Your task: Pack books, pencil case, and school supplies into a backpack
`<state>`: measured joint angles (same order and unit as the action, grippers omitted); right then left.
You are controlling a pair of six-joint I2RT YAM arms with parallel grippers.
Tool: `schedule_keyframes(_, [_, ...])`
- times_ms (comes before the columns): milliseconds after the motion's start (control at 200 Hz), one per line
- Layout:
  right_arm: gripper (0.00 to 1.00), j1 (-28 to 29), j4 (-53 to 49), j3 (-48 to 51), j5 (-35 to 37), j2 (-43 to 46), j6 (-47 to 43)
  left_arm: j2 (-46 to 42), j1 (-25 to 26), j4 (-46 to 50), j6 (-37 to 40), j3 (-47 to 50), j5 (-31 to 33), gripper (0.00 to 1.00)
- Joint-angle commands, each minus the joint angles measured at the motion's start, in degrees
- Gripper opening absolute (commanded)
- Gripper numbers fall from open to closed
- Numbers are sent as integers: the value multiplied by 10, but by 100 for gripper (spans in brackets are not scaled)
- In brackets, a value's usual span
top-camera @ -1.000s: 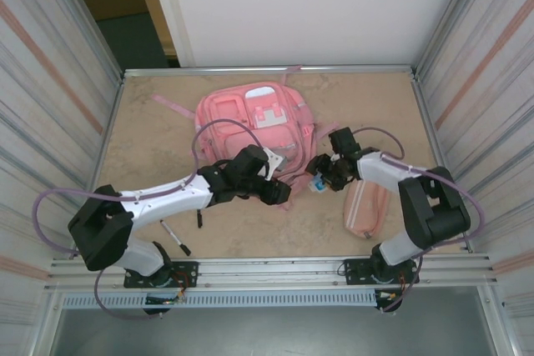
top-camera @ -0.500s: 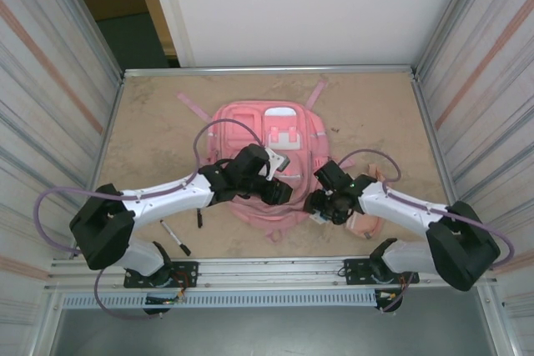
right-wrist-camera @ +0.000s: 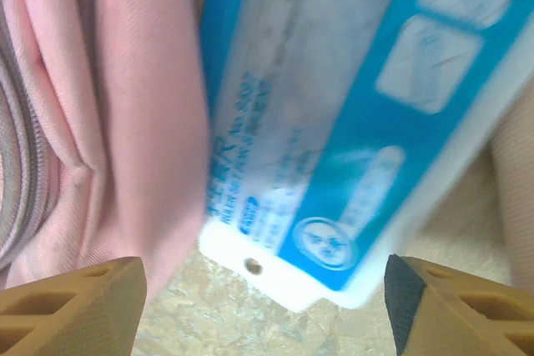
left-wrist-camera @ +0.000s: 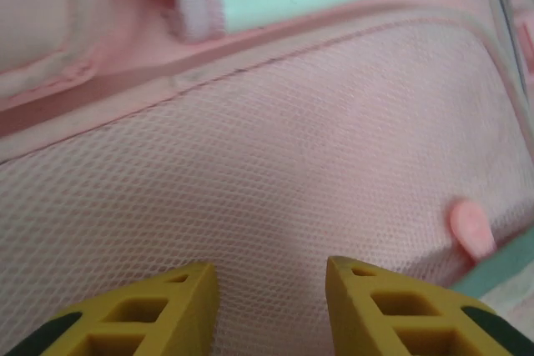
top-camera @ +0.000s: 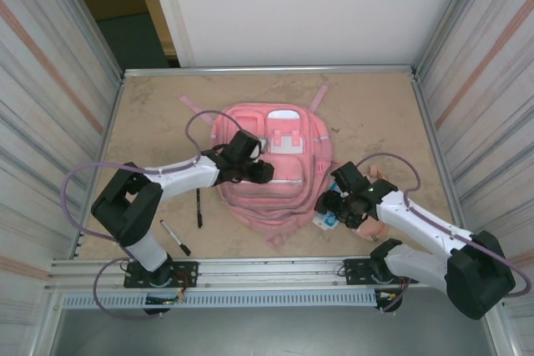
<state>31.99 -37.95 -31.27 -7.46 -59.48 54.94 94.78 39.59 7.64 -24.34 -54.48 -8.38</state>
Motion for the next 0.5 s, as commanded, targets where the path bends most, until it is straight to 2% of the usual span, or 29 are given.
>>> schedule_keyframes(0, [75, -31, -19, -12, -11, 15, -19, 26, -61, 7, -7, 8, 54, 39])
schedule_keyframes(100, [73, -50, -10, -2, -14, 8, -29, 32, -95, 15, 12, -7, 50, 39])
schedule_keyframes(220, [67, -63, 1, 0, -19, -12, -33, 30, -109, 16, 18, -29, 18, 39])
schedule_keyframes(376, [61, -61, 55, -15, -30, -49, -2, 2, -105, 14, -10, -41, -40, 40])
schedule_keyframes(496, [67, -35, 79, -31, -1, -68, 59, -42, -66, 24, 4, -50, -58, 40])
